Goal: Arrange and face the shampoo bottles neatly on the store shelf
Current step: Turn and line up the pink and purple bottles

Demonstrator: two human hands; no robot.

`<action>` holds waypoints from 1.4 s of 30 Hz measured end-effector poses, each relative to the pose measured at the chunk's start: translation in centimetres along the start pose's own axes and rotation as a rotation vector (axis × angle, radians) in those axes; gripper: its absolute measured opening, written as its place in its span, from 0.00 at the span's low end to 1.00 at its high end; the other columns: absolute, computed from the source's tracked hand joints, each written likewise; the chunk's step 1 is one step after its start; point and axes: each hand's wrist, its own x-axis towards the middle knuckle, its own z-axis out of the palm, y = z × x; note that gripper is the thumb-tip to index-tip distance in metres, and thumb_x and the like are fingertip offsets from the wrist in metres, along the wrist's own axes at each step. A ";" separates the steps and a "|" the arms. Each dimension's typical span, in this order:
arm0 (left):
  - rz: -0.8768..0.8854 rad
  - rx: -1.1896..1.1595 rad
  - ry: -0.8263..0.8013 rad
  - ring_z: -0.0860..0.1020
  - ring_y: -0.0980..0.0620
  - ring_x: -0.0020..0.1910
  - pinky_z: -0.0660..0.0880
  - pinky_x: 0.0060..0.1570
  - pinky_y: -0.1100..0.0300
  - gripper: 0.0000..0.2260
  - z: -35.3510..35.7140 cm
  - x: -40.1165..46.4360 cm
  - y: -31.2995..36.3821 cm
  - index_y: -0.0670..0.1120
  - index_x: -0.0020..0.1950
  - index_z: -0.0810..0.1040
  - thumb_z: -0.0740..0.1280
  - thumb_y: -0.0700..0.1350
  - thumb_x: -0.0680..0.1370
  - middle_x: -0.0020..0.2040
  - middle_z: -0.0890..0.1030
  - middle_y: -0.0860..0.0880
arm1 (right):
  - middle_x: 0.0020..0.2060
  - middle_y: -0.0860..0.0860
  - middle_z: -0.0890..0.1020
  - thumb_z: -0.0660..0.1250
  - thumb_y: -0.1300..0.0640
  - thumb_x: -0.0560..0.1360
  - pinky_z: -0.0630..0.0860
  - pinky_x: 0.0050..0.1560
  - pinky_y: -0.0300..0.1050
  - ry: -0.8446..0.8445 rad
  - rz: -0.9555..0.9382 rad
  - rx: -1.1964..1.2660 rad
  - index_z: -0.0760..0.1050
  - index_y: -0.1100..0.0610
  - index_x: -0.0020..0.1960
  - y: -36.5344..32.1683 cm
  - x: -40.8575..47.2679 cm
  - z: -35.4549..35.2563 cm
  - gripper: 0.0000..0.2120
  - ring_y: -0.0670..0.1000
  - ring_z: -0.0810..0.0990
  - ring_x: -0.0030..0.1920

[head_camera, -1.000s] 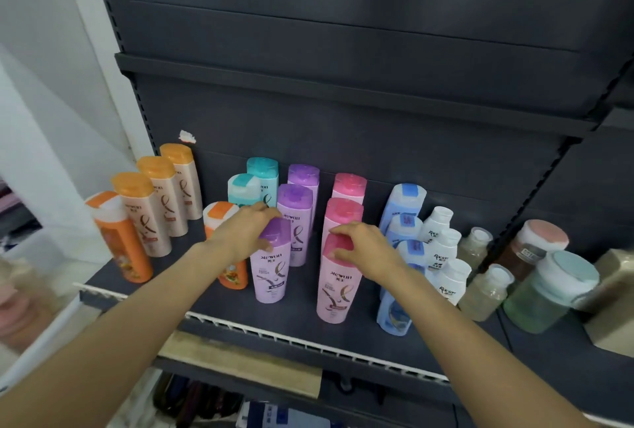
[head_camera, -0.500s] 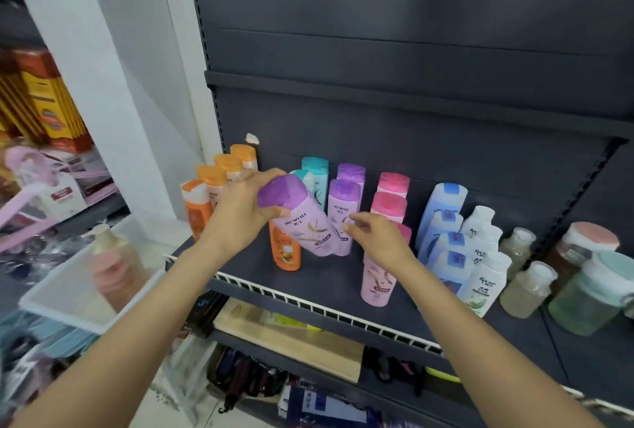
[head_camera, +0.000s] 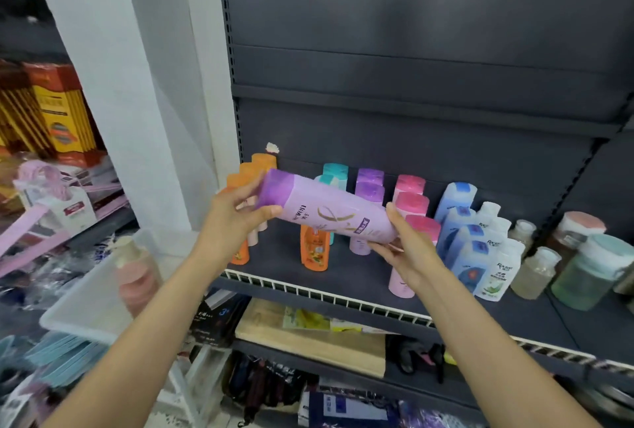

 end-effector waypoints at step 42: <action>-0.252 -0.202 -0.139 0.76 0.52 0.33 0.76 0.32 0.63 0.18 -3.5 1.2 -3.4 0.53 0.67 0.71 0.65 0.52 0.77 0.55 0.79 0.44 | 0.52 0.54 0.82 0.65 0.65 0.75 0.82 0.46 0.42 -0.068 -0.192 -0.280 0.74 0.56 0.62 -4.4 -6.1 3.8 0.16 0.48 0.82 0.44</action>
